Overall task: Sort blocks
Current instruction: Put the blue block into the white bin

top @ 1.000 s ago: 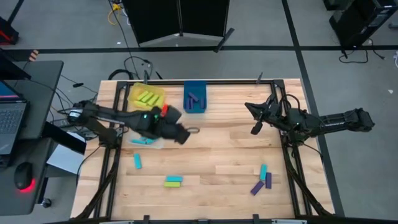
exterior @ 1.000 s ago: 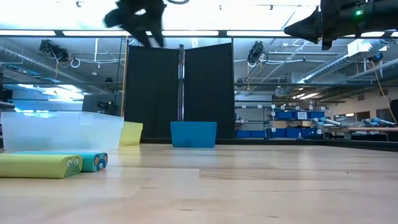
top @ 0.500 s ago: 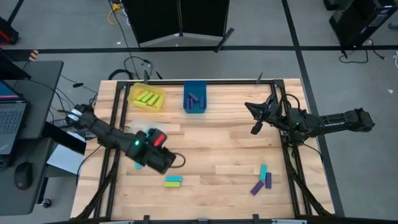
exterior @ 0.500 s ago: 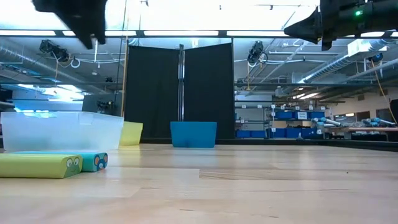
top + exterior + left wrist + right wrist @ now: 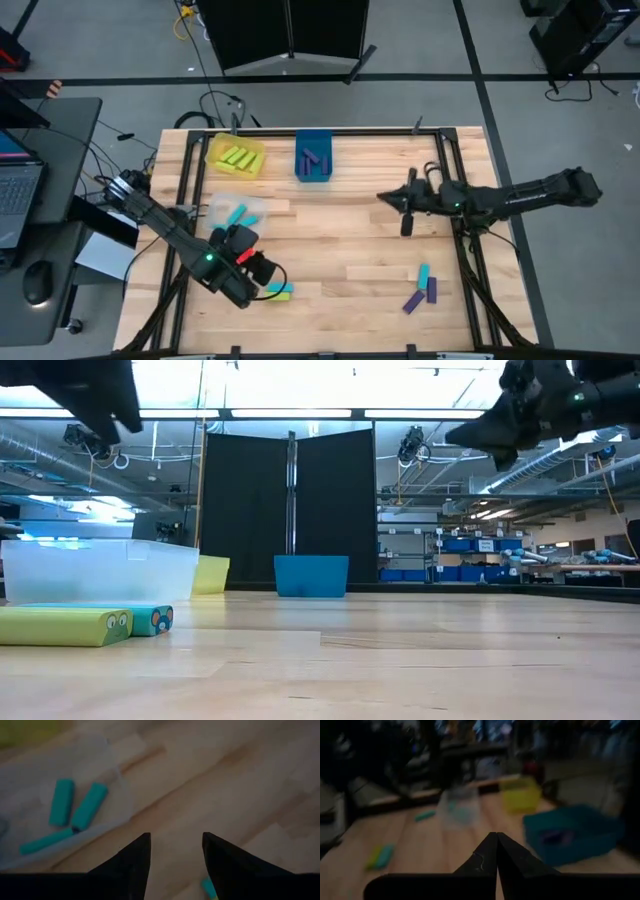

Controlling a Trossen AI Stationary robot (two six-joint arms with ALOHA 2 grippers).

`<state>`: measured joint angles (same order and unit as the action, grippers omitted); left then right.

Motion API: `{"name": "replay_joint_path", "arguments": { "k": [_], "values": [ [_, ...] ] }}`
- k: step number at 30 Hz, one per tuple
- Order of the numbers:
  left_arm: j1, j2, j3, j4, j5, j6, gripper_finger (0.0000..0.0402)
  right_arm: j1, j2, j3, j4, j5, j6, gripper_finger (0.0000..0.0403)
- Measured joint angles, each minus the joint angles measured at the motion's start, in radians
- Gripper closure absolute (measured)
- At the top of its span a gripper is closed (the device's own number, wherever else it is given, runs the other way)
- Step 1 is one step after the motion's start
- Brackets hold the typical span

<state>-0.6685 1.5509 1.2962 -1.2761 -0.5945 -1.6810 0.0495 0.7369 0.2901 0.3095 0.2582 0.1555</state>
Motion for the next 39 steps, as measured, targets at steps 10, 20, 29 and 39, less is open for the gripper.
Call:
{"name": "replay_joint_path", "arguments": {
  "k": [10, 20, 29, 39],
  "values": [
    [0.000, 0.000, 0.000, 0.004, -0.251, 0.088, 0.0216, 0.169, 0.205, 0.152, -0.212, 0.063, 0.077, 0.0367],
    [0.024, 0.000, 0.000, 0.000, -0.438, 0.260, 0.0216, 0.353, 0.386, 0.398, -0.633, 0.300, 0.433, 0.0355],
    [0.074, 0.000, 0.000, 0.001, -0.480, 0.403, 0.0216, 0.551, 0.500, 0.426, -0.873, 0.401, 1.059, 0.0298],
    [0.117, 0.000, 0.000, 0.139, -0.396, 0.698, 0.0216, 0.718, 0.642, 0.459, -1.159, 0.313, 1.663, 0.0249]
  ]
}}
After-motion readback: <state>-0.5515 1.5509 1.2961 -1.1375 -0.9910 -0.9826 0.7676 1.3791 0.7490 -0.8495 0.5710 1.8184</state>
